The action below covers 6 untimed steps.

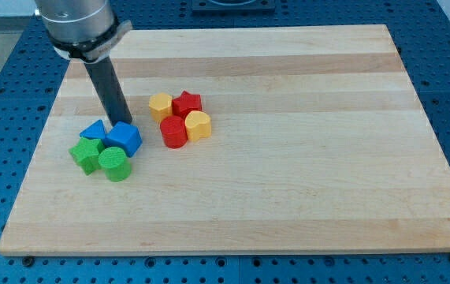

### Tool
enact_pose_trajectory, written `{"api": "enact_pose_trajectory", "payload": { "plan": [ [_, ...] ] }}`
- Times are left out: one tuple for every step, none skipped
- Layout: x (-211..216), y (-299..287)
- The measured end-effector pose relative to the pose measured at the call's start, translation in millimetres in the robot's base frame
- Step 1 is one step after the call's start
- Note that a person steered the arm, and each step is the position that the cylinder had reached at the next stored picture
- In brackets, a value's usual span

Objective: Place the red circle to the top right of red star

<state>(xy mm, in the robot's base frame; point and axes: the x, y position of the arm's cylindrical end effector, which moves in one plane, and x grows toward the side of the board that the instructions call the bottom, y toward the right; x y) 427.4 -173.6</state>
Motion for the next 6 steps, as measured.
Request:
{"api": "enact_pose_trajectory", "payload": {
  "plan": [
    [3,13],
    [3,28],
    [3,39],
    [3,40],
    [3,40],
    [6,44]
  ]
}}
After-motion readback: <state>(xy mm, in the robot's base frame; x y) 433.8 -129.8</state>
